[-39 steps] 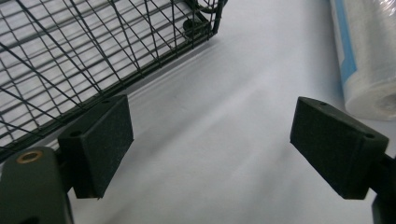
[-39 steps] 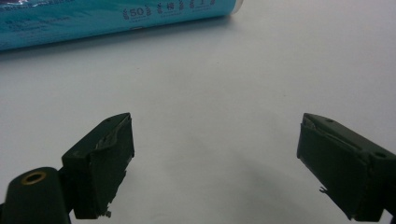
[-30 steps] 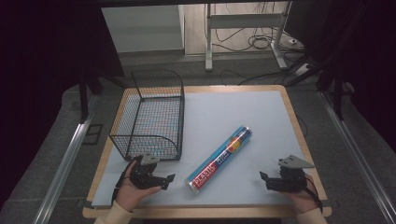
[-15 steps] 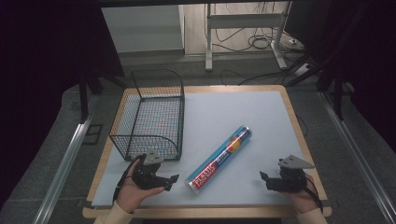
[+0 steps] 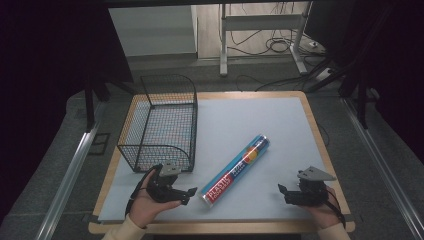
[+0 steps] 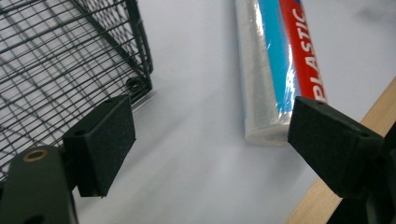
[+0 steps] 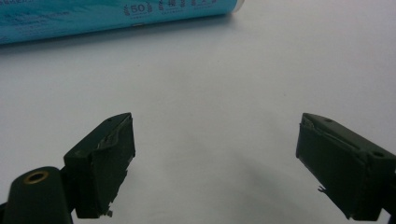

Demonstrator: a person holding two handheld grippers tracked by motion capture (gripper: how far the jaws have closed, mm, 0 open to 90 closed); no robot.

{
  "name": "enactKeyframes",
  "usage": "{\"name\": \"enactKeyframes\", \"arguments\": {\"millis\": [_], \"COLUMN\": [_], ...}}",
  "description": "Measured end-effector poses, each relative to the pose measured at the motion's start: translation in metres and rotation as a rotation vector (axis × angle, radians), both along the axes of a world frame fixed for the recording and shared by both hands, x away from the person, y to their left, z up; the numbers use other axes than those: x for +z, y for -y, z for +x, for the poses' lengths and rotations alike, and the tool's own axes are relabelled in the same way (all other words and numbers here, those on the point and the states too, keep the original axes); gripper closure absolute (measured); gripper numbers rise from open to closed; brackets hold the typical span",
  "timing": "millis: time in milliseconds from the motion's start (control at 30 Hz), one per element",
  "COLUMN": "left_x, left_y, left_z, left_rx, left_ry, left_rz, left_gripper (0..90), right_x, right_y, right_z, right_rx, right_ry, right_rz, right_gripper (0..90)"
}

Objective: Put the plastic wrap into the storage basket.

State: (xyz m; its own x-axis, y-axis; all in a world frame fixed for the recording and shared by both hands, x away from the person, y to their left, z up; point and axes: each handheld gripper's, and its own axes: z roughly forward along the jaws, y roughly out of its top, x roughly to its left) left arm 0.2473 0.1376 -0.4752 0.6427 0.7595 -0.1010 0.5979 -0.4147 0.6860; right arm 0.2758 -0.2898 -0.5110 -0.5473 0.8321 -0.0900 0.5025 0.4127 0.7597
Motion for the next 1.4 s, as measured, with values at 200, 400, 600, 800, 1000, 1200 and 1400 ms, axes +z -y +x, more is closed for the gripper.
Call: {"name": "enactKeyframes", "arguments": {"millis": [200, 400, 600, 800, 1000, 1200, 1400], "left_x": [0.006, 0.008, 0.014, 0.015, 0.027, 0.033, 0.039], "left_y": [0.009, 0.019, 0.028, 0.032, 0.041, 0.052, 0.064], "left_z": [0.002, 0.005, 0.007, 0.010, 0.015, 0.020, 0.025], "left_rx": [-0.014, -0.029, -0.062, -0.067, -0.083, -0.099, -0.122], "left_ry": [0.003, 0.000, -0.002, -0.010, -0.003, -0.004, -0.003], "left_rz": [-0.002, 0.010, 0.015, 0.020, 0.018, 0.033, 0.043], "left_gripper": [15.3, 15.2, 15.3, 15.4, 15.5, 15.5, 15.4], "right_x": [0.001, 0.001, 0.001, 0.000, 0.000, 0.000, 0.000], "right_y": [0.000, 0.001, 0.000, 0.000, -0.001, -0.001, 0.000], "right_z": [0.000, -0.001, -0.001, -0.001, -0.001, -0.001, -0.001], "right_rx": [0.003, 0.003, 0.003, 0.006, 0.004, 0.003, 0.004], "right_ry": [0.003, 0.004, 0.003, 0.001, -0.003, -0.004, -0.003], "right_rz": [0.009, 0.009, 0.009, 0.006, 0.006, 0.005, 0.004], "right_gripper": [11.8, 11.8, 11.8, 11.8, 11.8, 11.8, 11.8]}}
